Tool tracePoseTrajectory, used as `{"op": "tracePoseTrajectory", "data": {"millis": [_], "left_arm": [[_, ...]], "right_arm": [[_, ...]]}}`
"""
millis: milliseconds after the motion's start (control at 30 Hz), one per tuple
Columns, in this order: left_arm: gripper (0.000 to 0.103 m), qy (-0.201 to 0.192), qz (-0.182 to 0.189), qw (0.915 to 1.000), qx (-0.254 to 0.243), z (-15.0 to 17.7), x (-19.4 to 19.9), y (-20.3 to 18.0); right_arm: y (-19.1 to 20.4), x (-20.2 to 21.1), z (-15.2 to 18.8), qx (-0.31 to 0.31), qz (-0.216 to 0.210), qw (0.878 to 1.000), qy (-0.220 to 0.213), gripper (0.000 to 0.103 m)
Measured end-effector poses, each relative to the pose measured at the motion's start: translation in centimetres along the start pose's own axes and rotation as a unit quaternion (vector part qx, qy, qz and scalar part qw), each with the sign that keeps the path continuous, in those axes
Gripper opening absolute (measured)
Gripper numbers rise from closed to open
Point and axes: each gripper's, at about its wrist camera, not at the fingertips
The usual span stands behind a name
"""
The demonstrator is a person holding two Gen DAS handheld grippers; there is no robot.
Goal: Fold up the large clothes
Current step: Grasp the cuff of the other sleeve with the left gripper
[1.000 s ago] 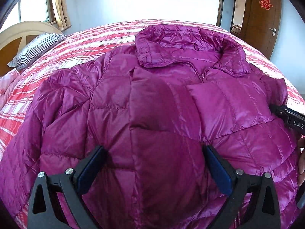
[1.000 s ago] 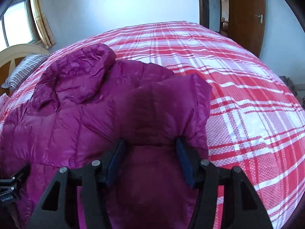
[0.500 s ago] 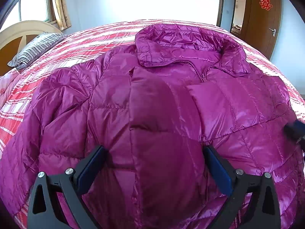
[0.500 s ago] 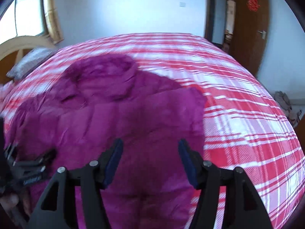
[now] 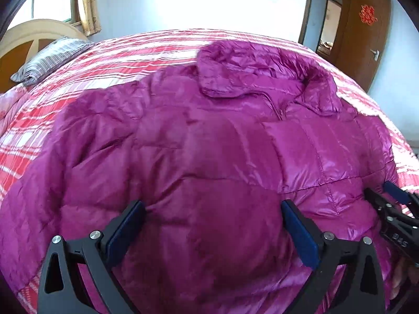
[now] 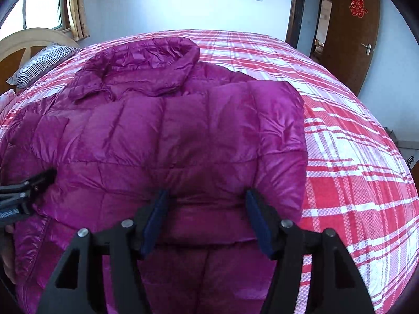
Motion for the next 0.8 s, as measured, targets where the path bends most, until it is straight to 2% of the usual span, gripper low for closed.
{"op": "tracePoseTrajectory", "data": {"millis": [133,267,400,567,667,800], "left_arm": [[0.102,-0.026,-0.023,0.9994,-0.006,0.7,3.5,2.0],[0.102,-0.058,-0.064,0.9961,-0.016,2.3,8.6,5.9],[0.102,-0.055,-0.112,0.9922,-0.001,5.7,12.2,11.5],[0.102,-0.033,-0.186,0.9797,0.066,11.6,15.4,20.0],[0.102,-0.018,-0.194,0.9744,0.111,14.6,15.9,22.9],[0.099,-0.02,-0.184,0.9716,0.148,16.5,15.9,24.5]], "right_arm": [[0.3,0.2,0.2,0.006,0.006,1.0,-0.001,0.066],[0.3,0.1,0.3,0.006,0.005,1.0,-0.002,0.066],[0.2,0.1,0.3,0.004,0.004,1.0,-0.003,0.066],[0.1,0.3,0.3,0.0,0.0,1.0,-0.006,0.066],[0.0,0.4,0.3,0.0,-0.002,1.0,-0.008,0.066],[0.0,0.5,0.4,-0.001,-0.003,1.0,-0.009,0.066]]}}
Point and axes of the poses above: each gripper's, at about its wrist camera, not at the fingertips, and x roughly against the way its jaws point, y to its left, z to its underside, and after that the axes turned 11 degrees about -x, right-handed
